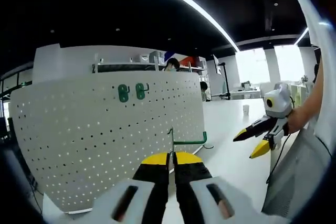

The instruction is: Insert the hook assembly into the mounting plate slot until the hook locks in place.

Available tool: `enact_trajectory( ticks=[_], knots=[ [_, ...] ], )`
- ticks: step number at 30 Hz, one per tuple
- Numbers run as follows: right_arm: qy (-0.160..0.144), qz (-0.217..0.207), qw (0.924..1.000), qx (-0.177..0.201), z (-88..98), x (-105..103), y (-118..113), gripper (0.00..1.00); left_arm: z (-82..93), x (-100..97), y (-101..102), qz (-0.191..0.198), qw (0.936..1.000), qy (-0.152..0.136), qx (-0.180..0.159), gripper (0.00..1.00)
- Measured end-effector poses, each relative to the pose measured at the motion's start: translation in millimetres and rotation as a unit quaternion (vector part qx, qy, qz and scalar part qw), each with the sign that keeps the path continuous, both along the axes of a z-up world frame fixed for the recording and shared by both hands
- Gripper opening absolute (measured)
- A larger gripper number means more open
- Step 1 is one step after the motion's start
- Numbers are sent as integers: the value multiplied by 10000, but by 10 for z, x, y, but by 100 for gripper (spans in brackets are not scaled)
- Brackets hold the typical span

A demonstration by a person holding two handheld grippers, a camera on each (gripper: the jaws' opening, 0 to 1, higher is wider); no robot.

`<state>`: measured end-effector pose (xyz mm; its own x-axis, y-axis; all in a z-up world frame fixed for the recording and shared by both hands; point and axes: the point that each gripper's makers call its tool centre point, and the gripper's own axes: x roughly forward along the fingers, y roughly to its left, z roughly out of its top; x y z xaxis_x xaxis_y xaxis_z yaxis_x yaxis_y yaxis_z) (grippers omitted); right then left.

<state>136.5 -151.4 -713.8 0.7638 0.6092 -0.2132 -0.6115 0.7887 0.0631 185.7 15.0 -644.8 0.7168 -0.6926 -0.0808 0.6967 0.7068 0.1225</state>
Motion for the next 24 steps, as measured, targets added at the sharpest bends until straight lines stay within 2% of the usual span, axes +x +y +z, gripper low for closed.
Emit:
enact_trajectory(
  ticks=[2, 4, 15, 24],
  knots=[
    [-194, 12, 9998, 76, 104, -27, 14, 60, -3, 0, 5, 4, 10000, -3, 1, 2],
    [-506, 79, 9977, 453, 276, -45, 60, 61, -6, -2, 4, 4, 10000, -1, 4, 2],
    [-594, 184, 9972, 410, 338, -47, 106, 56, 6, -21, -20, -10, 10000, -23, 17, 2],
    [-690, 588, 9923, 847, 510, -66, 365, 54, 7, -34, -23, 2, 10000, -15, -10, 2]
  ],
)
